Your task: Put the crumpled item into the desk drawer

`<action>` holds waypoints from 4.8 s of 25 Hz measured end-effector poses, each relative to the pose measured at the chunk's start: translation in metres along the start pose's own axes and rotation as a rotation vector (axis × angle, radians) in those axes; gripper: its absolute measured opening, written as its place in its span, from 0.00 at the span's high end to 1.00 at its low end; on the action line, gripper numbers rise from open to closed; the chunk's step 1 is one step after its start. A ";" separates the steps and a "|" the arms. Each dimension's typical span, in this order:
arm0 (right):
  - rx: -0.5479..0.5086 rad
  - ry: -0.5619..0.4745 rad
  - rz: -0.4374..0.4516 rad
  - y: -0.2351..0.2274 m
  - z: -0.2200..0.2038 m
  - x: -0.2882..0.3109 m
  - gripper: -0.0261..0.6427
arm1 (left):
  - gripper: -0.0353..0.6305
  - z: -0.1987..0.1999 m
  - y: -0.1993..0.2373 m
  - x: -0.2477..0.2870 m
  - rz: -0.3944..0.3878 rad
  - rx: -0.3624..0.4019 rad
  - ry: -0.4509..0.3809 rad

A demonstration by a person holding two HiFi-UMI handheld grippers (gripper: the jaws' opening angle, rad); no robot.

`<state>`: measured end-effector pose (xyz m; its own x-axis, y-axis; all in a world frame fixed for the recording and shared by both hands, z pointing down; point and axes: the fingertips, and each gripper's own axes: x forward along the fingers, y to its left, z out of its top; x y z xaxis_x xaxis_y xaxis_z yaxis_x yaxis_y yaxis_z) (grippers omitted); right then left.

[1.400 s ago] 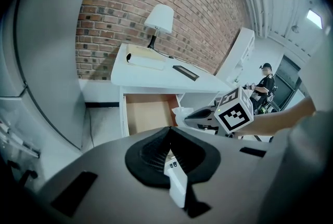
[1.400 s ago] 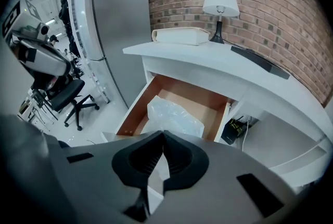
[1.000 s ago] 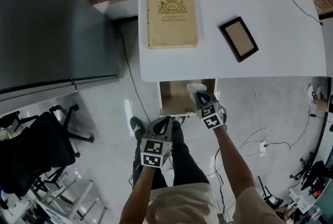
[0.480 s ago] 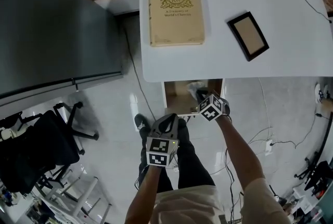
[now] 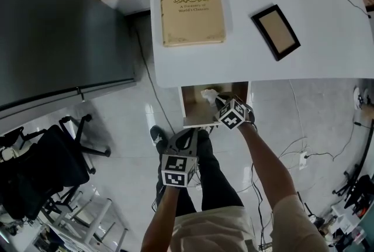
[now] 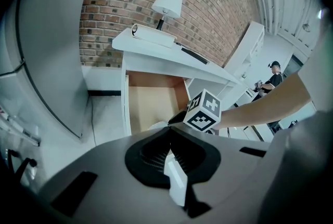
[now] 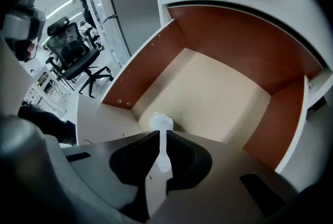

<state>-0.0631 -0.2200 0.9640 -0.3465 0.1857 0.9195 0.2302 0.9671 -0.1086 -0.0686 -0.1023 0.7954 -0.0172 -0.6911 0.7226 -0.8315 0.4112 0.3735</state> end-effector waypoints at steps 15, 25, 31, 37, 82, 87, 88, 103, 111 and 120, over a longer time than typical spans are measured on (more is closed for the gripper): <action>0.347 -0.184 -0.082 0.025 -0.008 -0.076 0.87 | 0.92 0.012 -0.001 -0.015 0.013 0.007 -0.039; 0.656 -0.415 -0.229 0.044 0.009 -0.180 0.87 | 0.92 0.033 -0.012 -0.044 -0.018 0.060 -0.055; 0.776 -0.484 -0.309 0.072 0.019 -0.234 0.87 | 0.92 0.049 -0.038 -0.068 -0.102 0.123 -0.053; 0.896 -0.567 -0.372 0.113 0.035 -0.271 0.87 | 0.92 0.064 -0.050 -0.105 -0.182 0.226 -0.051; 0.962 -0.693 -0.562 0.248 0.079 -0.323 0.91 | 0.92 0.060 -0.057 -0.207 -0.354 0.487 -0.088; 0.956 -0.697 -0.577 0.244 0.081 -0.328 0.91 | 0.92 0.064 -0.057 -0.206 -0.359 0.486 -0.095; 0.956 -0.697 -0.575 0.243 0.083 -0.328 0.91 | 0.92 0.065 -0.057 -0.206 -0.359 0.488 -0.094; 0.958 -0.685 -0.591 0.250 0.080 -0.328 0.91 | 0.92 0.063 -0.055 -0.210 -0.358 0.504 -0.102; 0.965 -0.674 -0.596 0.251 0.080 -0.325 0.92 | 0.92 0.056 -0.049 -0.208 -0.364 0.516 -0.080; 0.996 -0.631 -0.596 0.261 0.065 -0.315 0.92 | 0.92 0.034 -0.041 -0.201 -0.366 0.535 -0.031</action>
<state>0.0469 -0.0149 0.6218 -0.5847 -0.5235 0.6197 -0.7730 0.5913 -0.2298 -0.0500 -0.0006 0.6149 0.3105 -0.7505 0.5835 -0.9483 -0.2016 0.2453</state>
